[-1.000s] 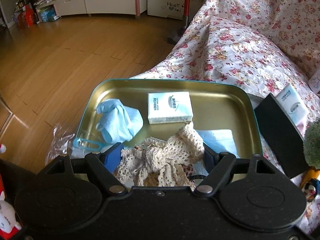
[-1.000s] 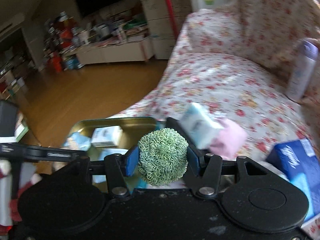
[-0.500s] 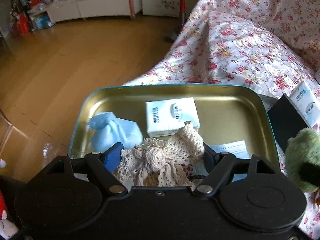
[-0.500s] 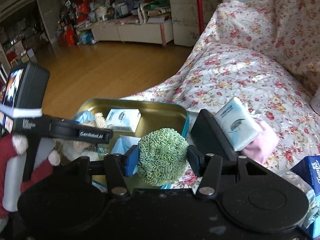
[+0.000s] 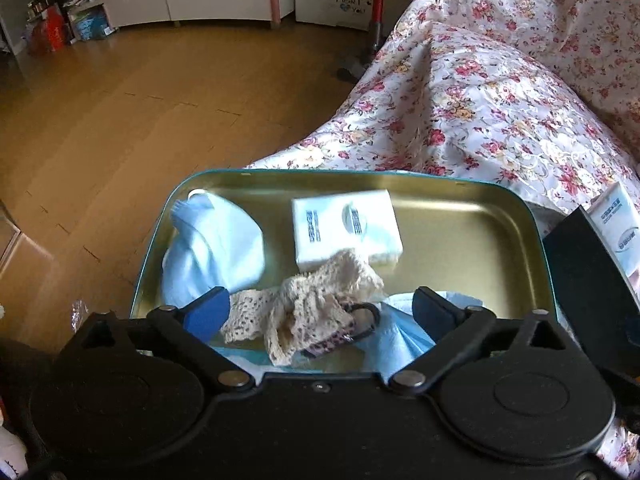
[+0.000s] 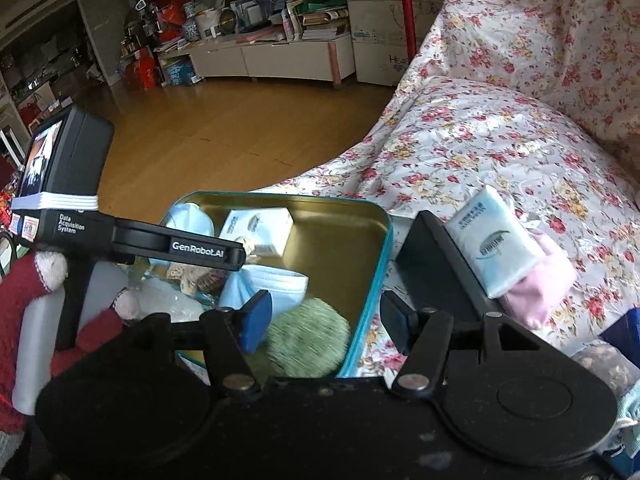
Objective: Organize soft objects
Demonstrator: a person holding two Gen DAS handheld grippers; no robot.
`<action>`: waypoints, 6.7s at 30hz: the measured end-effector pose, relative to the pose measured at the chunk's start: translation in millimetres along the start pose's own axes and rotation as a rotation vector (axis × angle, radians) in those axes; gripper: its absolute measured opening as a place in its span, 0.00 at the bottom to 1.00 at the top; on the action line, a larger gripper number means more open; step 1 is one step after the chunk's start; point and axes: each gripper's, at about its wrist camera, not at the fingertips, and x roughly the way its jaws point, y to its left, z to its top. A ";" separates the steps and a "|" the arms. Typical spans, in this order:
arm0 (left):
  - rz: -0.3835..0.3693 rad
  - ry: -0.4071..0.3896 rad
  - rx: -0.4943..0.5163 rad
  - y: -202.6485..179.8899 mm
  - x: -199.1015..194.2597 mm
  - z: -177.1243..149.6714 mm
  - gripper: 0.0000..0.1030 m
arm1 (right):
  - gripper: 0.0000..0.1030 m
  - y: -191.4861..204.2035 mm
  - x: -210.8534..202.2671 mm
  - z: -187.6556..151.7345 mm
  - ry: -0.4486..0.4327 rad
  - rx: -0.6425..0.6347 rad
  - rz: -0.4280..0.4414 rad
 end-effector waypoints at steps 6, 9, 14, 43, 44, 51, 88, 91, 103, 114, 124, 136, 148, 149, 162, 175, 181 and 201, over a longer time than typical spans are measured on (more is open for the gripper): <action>0.010 0.006 0.024 -5.0 -0.6 -3.5 0.93 | 0.58 -7.4 -8.6 -9.0 0.007 0.025 -0.004; 0.015 0.008 0.033 -7.1 -2.1 -7.2 0.93 | 0.58 -8.6 -12.9 -13.3 0.007 0.027 -0.001; 0.029 0.016 0.054 -11.3 -4.9 -14.3 0.93 | 0.58 -11.5 -22.1 -19.5 -0.001 0.023 -0.005; -0.033 -0.038 0.178 -92.2 -62.9 -60.1 0.92 | 0.60 -141.0 -91.8 -45.7 -0.091 0.198 -0.310; -0.040 -0.043 0.188 -97.5 -65.3 -60.9 0.92 | 0.61 -147.4 -93.8 -46.3 -0.086 0.208 -0.332; -0.100 -0.066 0.238 -130.1 -81.9 -65.8 0.92 | 0.64 -185.8 -105.3 -42.3 -0.043 0.309 -0.415; -0.092 -0.150 0.431 -229.7 -51.5 -18.2 0.92 | 0.71 -292.6 -42.3 -17.5 0.013 0.496 -0.474; -0.078 -0.145 0.439 -232.0 -44.6 -12.9 0.92 | 0.71 -289.7 -40.0 -17.1 0.013 0.471 -0.477; -0.022 -0.146 0.530 -248.4 -18.0 1.8 0.93 | 0.72 -294.0 -39.2 -16.9 0.013 0.485 -0.443; -0.049 -0.112 0.550 -259.5 5.1 17.1 0.93 | 0.73 -298.5 -34.9 -18.4 0.017 0.510 -0.422; -0.127 -0.099 0.506 -261.9 2.6 25.5 0.70 | 0.73 -301.4 -32.9 -19.8 0.016 0.528 -0.406; -0.197 -0.107 0.475 -299.6 -13.8 48.4 0.69 | 0.73 -306.9 -41.1 -22.6 -0.019 0.575 -0.407; -0.255 0.009 0.490 -353.4 10.0 46.6 0.70 | 0.73 -328.4 -52.5 -32.3 -0.083 0.713 -0.418; -0.257 0.007 0.495 -354.3 8.9 45.1 0.70 | 0.73 -329.6 -52.6 -32.9 -0.083 0.717 -0.420; -0.292 0.009 0.529 -327.9 -27.5 16.2 0.80 | 0.73 -332.1 -54.8 -35.5 -0.090 0.729 -0.431; -0.293 0.022 0.618 -282.9 -68.2 -55.9 0.86 | 0.73 -330.5 -56.0 -36.5 -0.080 0.724 -0.438; -0.265 0.047 0.651 -281.4 -62.0 -86.7 0.86 | 0.73 -328.2 -54.4 -36.3 -0.070 0.712 -0.445; -0.303 0.094 0.642 -283.3 -53.1 -107.6 0.36 | 0.73 -328.9 -49.7 -37.5 -0.058 0.711 -0.436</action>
